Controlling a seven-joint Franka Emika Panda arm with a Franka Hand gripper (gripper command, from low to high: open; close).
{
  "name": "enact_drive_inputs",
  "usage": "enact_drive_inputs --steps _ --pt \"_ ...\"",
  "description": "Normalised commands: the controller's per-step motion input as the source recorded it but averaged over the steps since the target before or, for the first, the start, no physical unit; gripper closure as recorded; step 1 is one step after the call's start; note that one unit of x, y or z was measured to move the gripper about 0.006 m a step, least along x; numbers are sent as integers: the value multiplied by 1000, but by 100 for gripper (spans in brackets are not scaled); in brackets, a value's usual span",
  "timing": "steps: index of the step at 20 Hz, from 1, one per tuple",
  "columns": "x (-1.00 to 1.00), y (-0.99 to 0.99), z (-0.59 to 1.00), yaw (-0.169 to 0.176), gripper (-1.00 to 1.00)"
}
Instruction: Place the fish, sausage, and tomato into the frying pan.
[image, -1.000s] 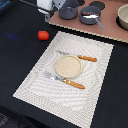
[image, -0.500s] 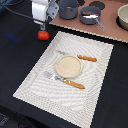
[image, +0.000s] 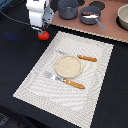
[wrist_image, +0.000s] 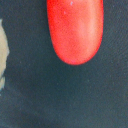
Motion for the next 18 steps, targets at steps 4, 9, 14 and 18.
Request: enact_drive_inputs --steps 4,9,14,18 --pt "-34 -4 -269 3 -100" --pt "-167 -35 -303 11 -100" --pt "-180 -13 -342 16 -100" --pt "-48 -3 -276 4 -100"
